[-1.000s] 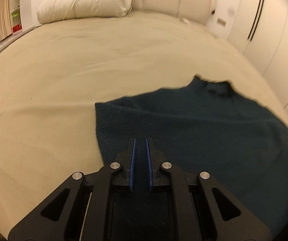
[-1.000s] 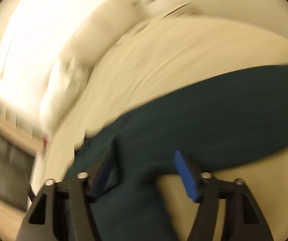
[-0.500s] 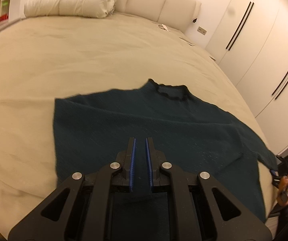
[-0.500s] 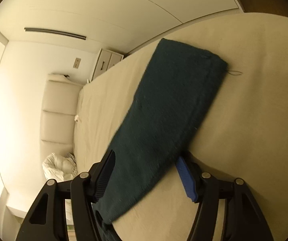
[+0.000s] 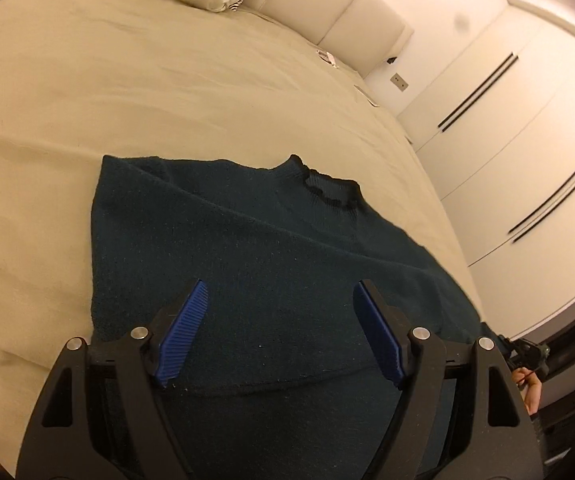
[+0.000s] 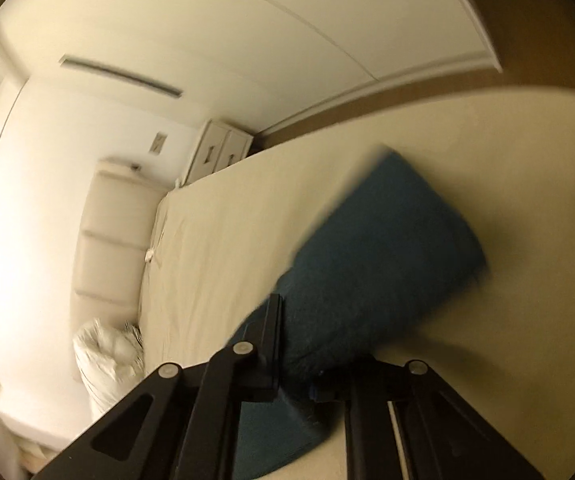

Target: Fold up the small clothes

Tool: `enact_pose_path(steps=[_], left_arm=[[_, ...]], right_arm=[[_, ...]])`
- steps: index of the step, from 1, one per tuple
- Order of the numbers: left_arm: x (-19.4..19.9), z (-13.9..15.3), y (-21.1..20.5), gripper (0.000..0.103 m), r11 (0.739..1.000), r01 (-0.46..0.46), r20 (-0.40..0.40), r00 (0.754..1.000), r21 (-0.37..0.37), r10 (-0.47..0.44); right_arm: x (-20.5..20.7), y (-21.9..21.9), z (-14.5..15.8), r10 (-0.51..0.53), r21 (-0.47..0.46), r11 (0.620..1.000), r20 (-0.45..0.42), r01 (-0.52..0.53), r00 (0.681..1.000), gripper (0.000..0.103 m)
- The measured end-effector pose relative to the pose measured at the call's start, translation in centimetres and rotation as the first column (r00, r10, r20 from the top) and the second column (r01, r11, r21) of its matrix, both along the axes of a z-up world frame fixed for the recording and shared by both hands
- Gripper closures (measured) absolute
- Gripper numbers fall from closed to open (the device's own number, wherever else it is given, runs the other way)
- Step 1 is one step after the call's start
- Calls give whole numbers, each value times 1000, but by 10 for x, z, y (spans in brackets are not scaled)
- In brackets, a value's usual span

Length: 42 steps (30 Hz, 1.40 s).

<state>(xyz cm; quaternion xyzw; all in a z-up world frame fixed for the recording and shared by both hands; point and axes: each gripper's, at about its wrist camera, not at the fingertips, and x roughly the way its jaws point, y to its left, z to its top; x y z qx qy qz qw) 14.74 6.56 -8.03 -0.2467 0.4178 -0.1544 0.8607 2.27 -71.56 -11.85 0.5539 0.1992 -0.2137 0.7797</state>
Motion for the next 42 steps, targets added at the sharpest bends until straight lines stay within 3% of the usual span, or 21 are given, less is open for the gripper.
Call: enact_pose_path(steps=[2,4,7,9,10,12,13,16,18,20,21,23,27,31,36,39,40,41,42], left_arm=[[-1,2,4,28,1000,3,8,1000,-29,-3],[-1,5,10,28,998,3,11,1000,-66,-2],[1,7,19,28,994,-1,12,1000,-110,3],[2,7,24,28,991,-8,7,1000,-137,9],[4,5,28,28,987,-13,-4,1000,-158,12],[6,-1,33,28,981,-14,-29,1000,-192,9],[8,-5,35,28,976,-15,-45,999,-217,6],[15,-16,41,28,954,-28,-93,996,-299,1],[19,-21,42,28,943,-33,-116,993,-332,-6],[26,-26,37,28,948,-21,-151,988,-316,-28],[28,-27,35,28,951,-15,-162,986,-310,-37],[31,-29,28,28,956,4,-179,982,-294,-59],[28,-33,13,28,961,10,-221,972,-275,-74],[28,-31,-6,28,968,32,-258,961,-248,-98],[31,-31,-33,28,986,71,-305,945,-154,-116],[37,-32,-46,29,985,106,-308,940,-138,-145],[38,-33,-49,38,985,111,-309,940,-132,-148],[40,-35,-53,54,985,119,-315,937,-122,-152],[41,-37,-56,62,986,124,-323,934,-113,-154]], right_arm=[[28,26,34,90,-110,990,-24,-92,996,90],[68,67,70,198,-245,947,-68,-209,978,90],[114,168,112,396,-414,815,-111,-405,911,90],[139,252,120,544,-478,693,-144,-539,827,91],[153,298,117,618,-502,613,-175,-610,766,91],[166,365,103,693,-525,501,-232,-688,682,91],[174,390,92,715,-523,463,-257,-716,650,91],[198,438,57,760,-461,418,-294,-782,580,89],[195,463,41,775,-459,362,-335,-811,536,85],[193,481,26,785,-431,299,-396,-851,476,72],[172,484,20,798,-422,286,-392,-860,457,63],[164,483,20,825,-420,284,-352,-862,443,54],[154,463,24,867,-377,343,-227,-861,445,36],[109,451,15,884,-326,395,-122,-859,452,36],[91,413,3,843,-224,520,-18,-824,537,36],[76,389,-2,811,-171,580,31,-797,584,36],[76,382,-5,800,-149,598,43,-788,599,36],[73,374,-7,785,-133,618,57,-775,616,36],[71,366,-8,771,-122,636,72,-762,632,36]])
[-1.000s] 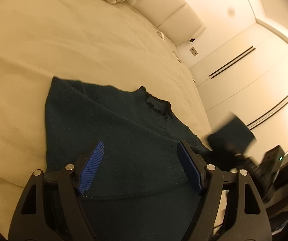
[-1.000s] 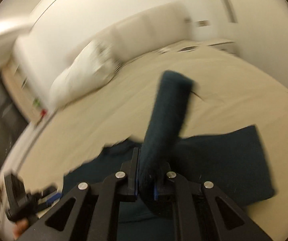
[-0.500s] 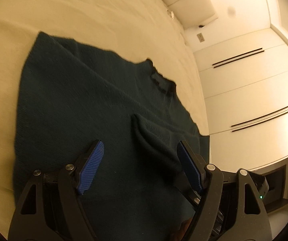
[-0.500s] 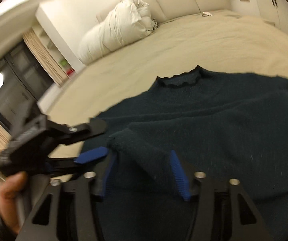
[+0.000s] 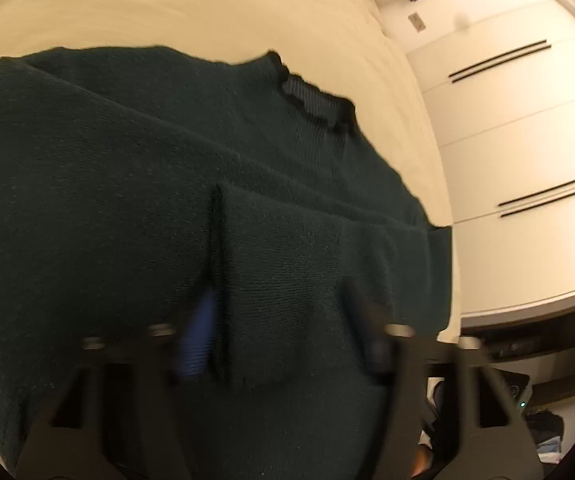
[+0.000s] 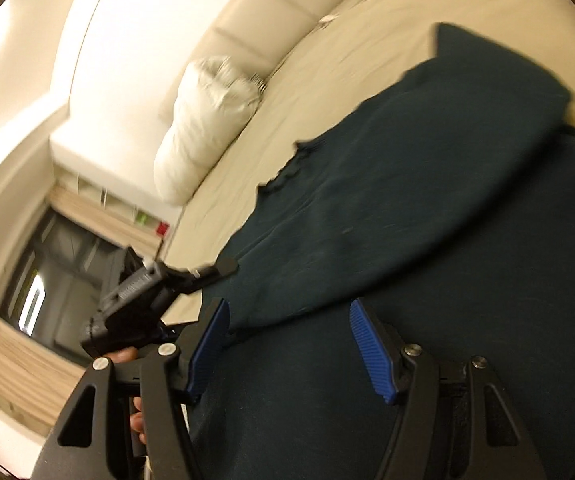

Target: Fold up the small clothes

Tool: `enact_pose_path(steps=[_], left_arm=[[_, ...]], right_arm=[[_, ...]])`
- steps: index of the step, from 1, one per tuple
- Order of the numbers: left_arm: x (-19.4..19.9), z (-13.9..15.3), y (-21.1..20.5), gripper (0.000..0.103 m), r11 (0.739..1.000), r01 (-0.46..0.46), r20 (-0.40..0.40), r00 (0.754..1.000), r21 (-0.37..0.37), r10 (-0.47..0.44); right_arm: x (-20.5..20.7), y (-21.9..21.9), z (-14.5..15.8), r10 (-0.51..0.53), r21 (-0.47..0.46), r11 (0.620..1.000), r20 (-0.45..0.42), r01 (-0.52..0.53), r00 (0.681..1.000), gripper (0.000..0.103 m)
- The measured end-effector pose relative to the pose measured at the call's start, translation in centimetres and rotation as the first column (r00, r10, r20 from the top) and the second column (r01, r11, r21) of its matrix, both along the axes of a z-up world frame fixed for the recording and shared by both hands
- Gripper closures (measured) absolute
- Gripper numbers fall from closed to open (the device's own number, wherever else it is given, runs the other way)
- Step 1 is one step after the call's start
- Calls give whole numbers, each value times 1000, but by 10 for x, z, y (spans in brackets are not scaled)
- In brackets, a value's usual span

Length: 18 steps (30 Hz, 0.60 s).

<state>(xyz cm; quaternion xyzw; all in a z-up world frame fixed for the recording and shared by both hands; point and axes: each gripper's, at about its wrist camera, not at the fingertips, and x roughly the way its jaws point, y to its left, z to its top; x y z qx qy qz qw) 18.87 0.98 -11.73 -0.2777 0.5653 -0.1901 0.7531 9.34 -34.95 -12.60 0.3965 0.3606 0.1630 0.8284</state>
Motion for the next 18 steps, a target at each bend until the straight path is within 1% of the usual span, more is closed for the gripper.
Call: enact_pose_path(steps=[1,2,4,6,8,9,10,12,13,15,17,18], left_arm=[[1,-1,-2,77,1000,0,-2,1000,5,0],[2,-3,-3,84,1000,5,-2,1000,2,-5],[3,-5,-2,91,1000,12,9,1000,-10,-12],[2,-3,-1,93,1000,12,33,999,-13,-12],[-3,8,5,94,1000,-4,76,997,-29,6],[-4,17,8,94,999,-14,109,994,-29,17],[-6,30,12,94,1000,-21,165,986,-16,24],[-7,43,15,94,1000,-28,218,976,6,26],[-7,49,20,94,999,-38,242,970,1,37],[-5,49,30,94,998,-57,242,969,-8,57],[-2,37,40,94,997,-77,213,974,-17,79],[-1,29,44,94,996,-89,196,976,-12,89]], right_arm=[[-2,-6,0,-14,12,1000,0,14,1000,36],[-3,-13,-2,-31,24,999,-5,31,1000,36],[-4,-23,-5,-59,43,997,-25,60,998,36],[-5,-32,-8,-86,59,994,-32,88,996,36],[-9,-40,-10,-113,73,991,-33,115,993,36],[-8,-44,-11,-127,88,988,-35,130,991,36],[-7,-48,-11,-143,103,984,-32,145,989,36],[-5,-59,-10,-177,122,976,-25,178,984,33],[-4,-65,-10,-197,132,971,-22,198,980,31],[0,-79,-8,-243,163,957,-8,241,970,27],[9,-95,-11,-285,203,938,-8,281,959,26],[14,-103,-16,-300,237,925,-28,297,954,26]])
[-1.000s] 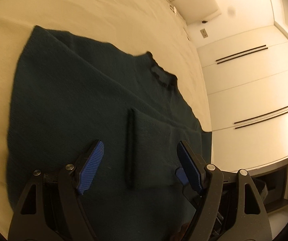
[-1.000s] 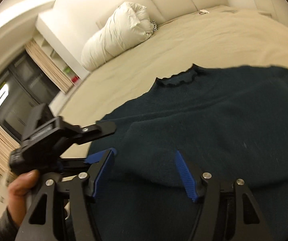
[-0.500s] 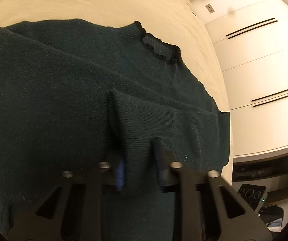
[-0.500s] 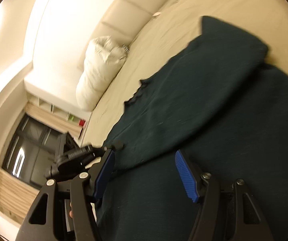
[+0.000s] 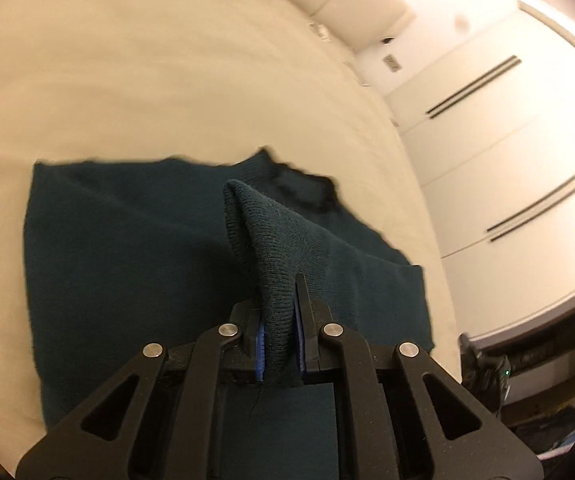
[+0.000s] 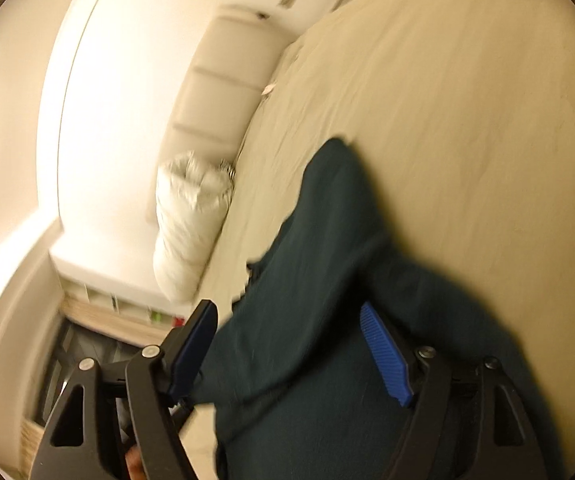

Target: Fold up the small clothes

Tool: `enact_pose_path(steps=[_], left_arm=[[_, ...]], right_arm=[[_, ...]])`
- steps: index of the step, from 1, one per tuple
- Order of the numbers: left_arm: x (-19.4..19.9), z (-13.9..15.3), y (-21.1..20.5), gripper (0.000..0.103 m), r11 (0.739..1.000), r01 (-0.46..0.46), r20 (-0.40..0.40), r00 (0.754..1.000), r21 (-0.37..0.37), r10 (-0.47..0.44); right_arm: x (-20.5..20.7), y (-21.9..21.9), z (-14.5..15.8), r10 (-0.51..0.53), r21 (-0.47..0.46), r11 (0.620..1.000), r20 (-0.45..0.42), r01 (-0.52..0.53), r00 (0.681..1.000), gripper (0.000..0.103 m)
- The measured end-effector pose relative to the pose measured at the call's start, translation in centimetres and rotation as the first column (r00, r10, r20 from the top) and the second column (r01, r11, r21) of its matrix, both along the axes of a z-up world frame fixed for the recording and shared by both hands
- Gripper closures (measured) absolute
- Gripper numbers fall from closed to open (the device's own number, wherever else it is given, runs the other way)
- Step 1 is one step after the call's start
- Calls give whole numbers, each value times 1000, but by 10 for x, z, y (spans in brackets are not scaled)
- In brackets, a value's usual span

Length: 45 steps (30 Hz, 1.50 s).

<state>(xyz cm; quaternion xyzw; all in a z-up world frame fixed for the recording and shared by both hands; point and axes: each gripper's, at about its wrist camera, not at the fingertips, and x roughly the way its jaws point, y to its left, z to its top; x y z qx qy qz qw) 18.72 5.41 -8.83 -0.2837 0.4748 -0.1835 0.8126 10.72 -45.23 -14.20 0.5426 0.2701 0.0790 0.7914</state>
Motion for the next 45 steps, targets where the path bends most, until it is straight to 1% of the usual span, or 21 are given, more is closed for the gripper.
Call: enact_pose_path(steps=[2,4,5,8,9,10,13,15,17,19,21,25,27,29,31,33,36,38,40,43,45], left_arm=[[-2,-13,7,94,1000,-12,-27,1000,1,12],[-7,-25,13,94,1000,-21,-46,999,-1,21],[-8,-28,13,94,1000,-21,-49,999,0,20],[-10,-37,12,94,1000,-22,-49,999,-2,22],[-10,-38,12,94,1000,-22,-47,999,-5,22],[-9,-39,13,94,1000,-23,-44,999,-6,23],[-14,-42,13,94,999,-38,-39,999,-11,37],[-18,-41,14,94,999,-47,-29,998,-3,47],[-26,-29,14,94,999,-47,-7,999,13,47],[-29,-21,14,94,998,-47,19,999,36,47],[-28,-21,19,94,997,-62,13,998,35,61],[-25,-38,33,93,997,-75,-39,996,10,75],[-22,-43,32,92,998,-56,-44,997,25,57],[-20,-40,27,92,997,-47,-38,998,56,49],[-18,-37,22,92,997,-38,-35,999,67,40],[-17,-34,20,91,997,-25,-50,998,71,28],[-21,-32,23,89,998,-21,-93,995,53,26],[-24,-29,27,87,998,-17,-107,994,52,23],[-28,-27,31,87,998,-10,-121,993,61,18],[-34,-23,45,86,999,2,-158,987,52,6],[-37,-16,64,86,999,-33,-170,985,43,40]], right_arm=[[6,-12,-7,-24,78,997,-9,25,1000,27],[7,-17,-10,-37,118,992,-11,38,999,28],[6,-17,-10,-42,124,991,-2,42,999,29],[2,-15,-16,-51,107,993,3,50,999,39],[2,-16,-18,-57,111,992,-2,57,998,45],[1,-18,-22,-66,125,990,-7,66,998,48],[-2,-25,-26,-80,166,983,-6,80,997,49],[0,-22,-21,-70,137,988,-16,72,997,48],[2,-12,-10,-53,69,996,-18,54,998,41],[3,-6,-5,-47,35,998,-24,47,999,34],[5,1,0,-39,-1,999,-36,39,999,32],[11,5,-5,-21,-26,999,-62,19,998,31],[11,7,-4,-4,-49,999,-76,0,997,31],[10,8,-1,-2,-60,998,-93,-4,996,31],[7,8,5,-6,-66,998,-106,-1,994,30],[4,12,17,3,-94,995,-115,-14,993,30],[4,25,50,22,-201,978,-113,-44,993,30],[1,24,70,-7,-245,969,-77,-13,997,30],[3,18,86,-37,-267,963,-35,26,999,30],[24,16,91,5,-264,964,-32,-13,999,30],[41,22,86,72,-269,960,-31,-78,997,30]])
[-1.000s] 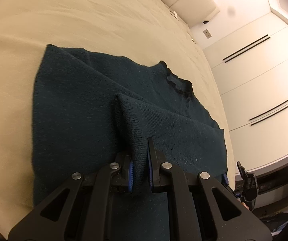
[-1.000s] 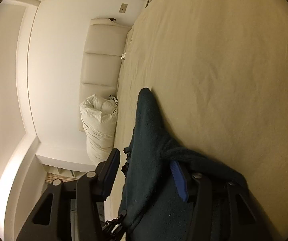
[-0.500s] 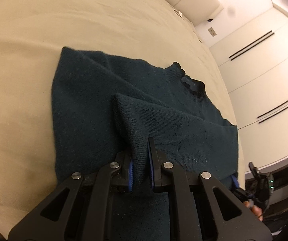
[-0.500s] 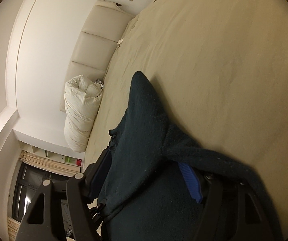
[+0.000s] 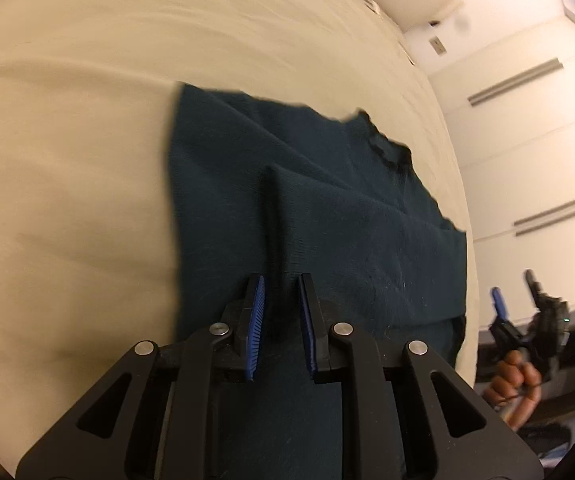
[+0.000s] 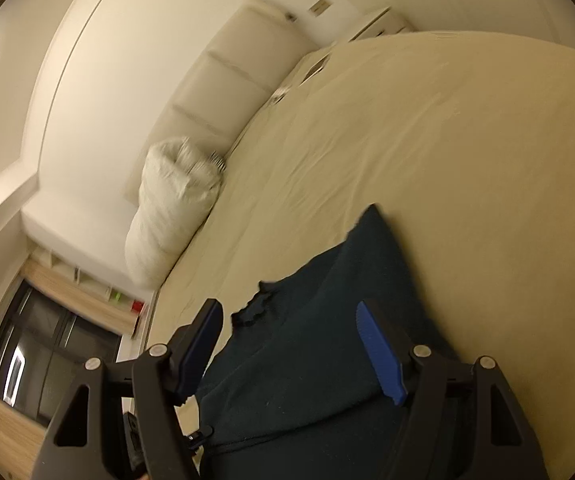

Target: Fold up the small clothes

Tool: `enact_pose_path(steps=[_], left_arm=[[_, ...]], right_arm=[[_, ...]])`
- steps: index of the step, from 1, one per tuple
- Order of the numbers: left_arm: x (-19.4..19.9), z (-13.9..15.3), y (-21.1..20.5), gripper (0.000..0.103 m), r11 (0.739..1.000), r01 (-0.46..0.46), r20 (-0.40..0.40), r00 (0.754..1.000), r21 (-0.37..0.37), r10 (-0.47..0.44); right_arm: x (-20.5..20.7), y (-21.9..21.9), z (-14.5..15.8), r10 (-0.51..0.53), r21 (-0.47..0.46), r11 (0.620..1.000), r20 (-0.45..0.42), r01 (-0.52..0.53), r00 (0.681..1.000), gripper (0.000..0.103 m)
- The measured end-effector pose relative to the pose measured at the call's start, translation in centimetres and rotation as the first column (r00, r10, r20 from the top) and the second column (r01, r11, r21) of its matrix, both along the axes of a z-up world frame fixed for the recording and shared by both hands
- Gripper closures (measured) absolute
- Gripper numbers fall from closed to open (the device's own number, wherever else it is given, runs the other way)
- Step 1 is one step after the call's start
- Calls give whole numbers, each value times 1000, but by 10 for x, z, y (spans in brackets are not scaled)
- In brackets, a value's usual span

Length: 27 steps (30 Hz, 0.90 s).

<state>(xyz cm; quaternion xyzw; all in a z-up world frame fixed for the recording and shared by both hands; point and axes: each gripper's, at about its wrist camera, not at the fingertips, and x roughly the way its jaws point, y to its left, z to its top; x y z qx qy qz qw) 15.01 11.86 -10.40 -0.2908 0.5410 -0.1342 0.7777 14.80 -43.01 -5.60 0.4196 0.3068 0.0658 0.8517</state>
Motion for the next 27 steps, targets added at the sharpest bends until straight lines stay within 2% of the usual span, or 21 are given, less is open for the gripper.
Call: enact_pose_path(steps=[2,4,5,6,7,9,12,13,16,17,19,21,24,26,27], left_arm=[[-2,14,17,87,999,-41,37,998,7,41],[-3,38,33,87,997,-79,116,990,17,76],[-3,46,36,87,996,-84,139,987,19,81],[-3,54,37,87,996,-84,164,983,21,80],[-3,62,34,86,997,-79,190,979,23,74],[0,68,17,87,999,-41,229,973,19,35],[13,54,-36,87,997,72,222,972,16,-74],[17,44,-52,86,993,117,225,967,28,-120],[26,11,-83,86,983,129,161,975,132,-150],[27,1,-83,87,983,120,159,977,139,-142],[22,-9,-75,87,987,107,219,967,120,-132],[17,-11,-71,87,985,117,256,955,127,-146],[8,-16,-65,87,983,137,303,938,120,-168],[8,-21,-57,87,988,140,315,936,66,-154],[8,-23,-51,87,990,140,313,939,23,-140]], right_arm=[[16,9,-11,42,-23,999,-34,-43,999,30],[36,19,-33,128,13,992,-57,-128,990,30],[41,20,-43,126,14,992,-86,-125,988,30],[44,19,-56,108,-8,994,-135,-110,985,32],[46,17,-65,107,-24,993,-152,-111,983,41],[43,5,-77,86,-53,994,-132,-94,987,51],[34,-18,-90,79,33,997,-85,-77,993,64],[31,-23,-91,74,46,996,-81,-70,994,64],[21,-31,-83,58,36,998,-79,-56,995,61],[18,-31,-78,56,30,998,-77,-54,995,55],[15,-29,-64,59,24,998,-30,-58,998,38],[15,-27,-56,70,20,997,15,-70,997,33],[21,-30,-72,67,34,997,-32,-66,997,34],[19,-36,-88,87,41,995,5,-87,996,50],[14,-41,-93,90,35,995,24,-91,996,68]])
